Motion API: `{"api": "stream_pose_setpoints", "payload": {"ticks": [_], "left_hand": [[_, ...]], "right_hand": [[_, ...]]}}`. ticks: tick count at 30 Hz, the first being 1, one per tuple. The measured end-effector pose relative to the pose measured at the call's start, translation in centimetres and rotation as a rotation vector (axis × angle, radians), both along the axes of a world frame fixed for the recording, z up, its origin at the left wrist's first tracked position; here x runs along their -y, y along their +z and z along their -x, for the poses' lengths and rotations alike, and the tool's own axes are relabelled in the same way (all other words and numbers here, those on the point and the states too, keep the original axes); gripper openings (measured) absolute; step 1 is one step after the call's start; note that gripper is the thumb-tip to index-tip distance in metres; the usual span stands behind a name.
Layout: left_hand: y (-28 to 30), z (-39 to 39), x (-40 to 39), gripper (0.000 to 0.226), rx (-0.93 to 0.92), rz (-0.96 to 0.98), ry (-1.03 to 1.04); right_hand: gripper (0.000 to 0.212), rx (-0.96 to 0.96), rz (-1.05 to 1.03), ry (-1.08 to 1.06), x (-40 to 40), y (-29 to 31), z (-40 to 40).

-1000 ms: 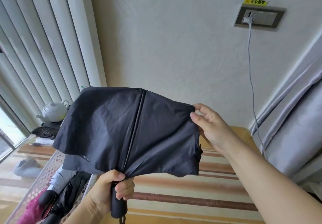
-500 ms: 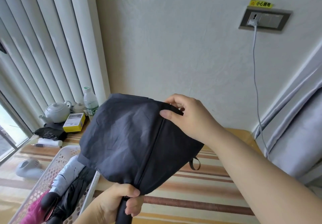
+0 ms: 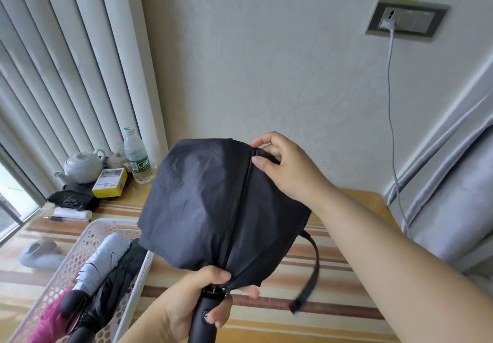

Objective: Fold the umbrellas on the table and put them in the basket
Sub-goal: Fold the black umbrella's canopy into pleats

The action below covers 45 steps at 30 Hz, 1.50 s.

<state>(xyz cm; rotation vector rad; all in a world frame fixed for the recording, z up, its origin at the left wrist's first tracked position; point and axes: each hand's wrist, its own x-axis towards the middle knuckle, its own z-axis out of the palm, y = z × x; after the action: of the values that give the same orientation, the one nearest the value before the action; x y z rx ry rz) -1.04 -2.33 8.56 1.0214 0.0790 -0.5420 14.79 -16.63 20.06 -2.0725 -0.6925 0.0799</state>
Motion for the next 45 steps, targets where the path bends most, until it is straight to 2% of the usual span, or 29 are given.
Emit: {"api": "stream_pose_setpoints", "payload": {"ticks": [3, 5, 8, 10, 12, 13, 15, 17, 21, 23, 26, 29, 30, 33, 37, 41, 45], "left_hand": [[0.1, -0.3, 0.8, 0.030, 0.018, 0.004, 0.035], [0.1, -0.5, 1.0, 0.026, 0.027, 0.019, 0.018], [-0.4, -0.7, 1.0, 0.028, -0.004, 0.086, 0.028], [-0.7, -0.7, 0.7, 0.028, -0.012, 0.168, 0.051], [-1.2, -0.9, 0.0, 0.026, 0.012, 0.269, 0.041], [-1.5, -1.1, -0.4, 0.022, 0.041, 0.339, 0.006], [-1.7, -1.4, -0.7, 0.027, 0.098, 0.499, -0.044], [-2.1, -1.4, -0.4, 0.035, 0.060, 0.545, -0.007], [-1.9, -1.6, -0.9, 0.031, 0.075, 0.495, 0.018], [-1.9, -1.2, -0.9, 0.023, 0.020, 0.370, 0.100], [-1.0, -0.3, -0.5, 0.033, -0.075, 0.196, 0.254], [-0.3, 0.0, -0.3, 0.031, -0.112, 0.114, 0.271], [-0.2, 0.1, -0.2, 0.031, -0.117, 0.095, 0.269], [0.0, 0.3, -0.1, 0.031, -0.109, 0.065, 0.275], [0.1, 0.1, -0.2, 0.034, -0.125, 0.066, 0.353], [0.2, 0.2, 0.0, 0.030, -0.156, 0.074, 0.367], [0.6, 0.2, 0.3, 0.030, -0.177, 0.047, 0.403]], "right_hand": [[0.020, 0.023, 0.038, 0.010, 0.3, -0.1, -0.3], [0.024, 0.031, 0.091, -0.003, 0.4, -0.6, -0.3], [0.052, 0.058, 0.095, -0.047, 0.7, -1.3, -0.3], [0.067, 0.048, -0.016, -0.184, 1.6, -1.5, -0.6], [0.061, -0.104, -0.030, -0.317, 3.4, -2.0, -0.8], [0.056, -0.229, 0.023, -0.301, 4.4, -2.5, -0.8], [0.048, -0.484, 0.057, -0.135, 5.6, -4.2, -0.2], [0.050, -0.627, -0.068, -0.014, 6.1, -5.4, 0.4], [0.026, -0.779, -0.387, -0.001, 6.2, -5.5, 1.0], [0.034, -0.710, -0.290, -0.072, 6.4, -5.8, 1.2], [0.029, -0.548, -0.004, -0.090, 6.7, -6.1, 1.7], [0.015, -0.690, -0.008, -0.012, 6.7, -5.8, 2.0], [0.017, -0.730, -0.007, 0.001, 6.7, -5.9, 2.1], [0.020, -0.712, 0.064, 0.014, 6.4, -4.7, 2.5], [0.016, -0.754, -0.052, 0.055, 6.9, -1.9, 2.3], [0.017, -0.644, -0.010, 0.057, 6.7, -1.8, 2.1], [0.021, -0.742, -0.248, 0.098, 6.6, -2.2, 2.2]]}}
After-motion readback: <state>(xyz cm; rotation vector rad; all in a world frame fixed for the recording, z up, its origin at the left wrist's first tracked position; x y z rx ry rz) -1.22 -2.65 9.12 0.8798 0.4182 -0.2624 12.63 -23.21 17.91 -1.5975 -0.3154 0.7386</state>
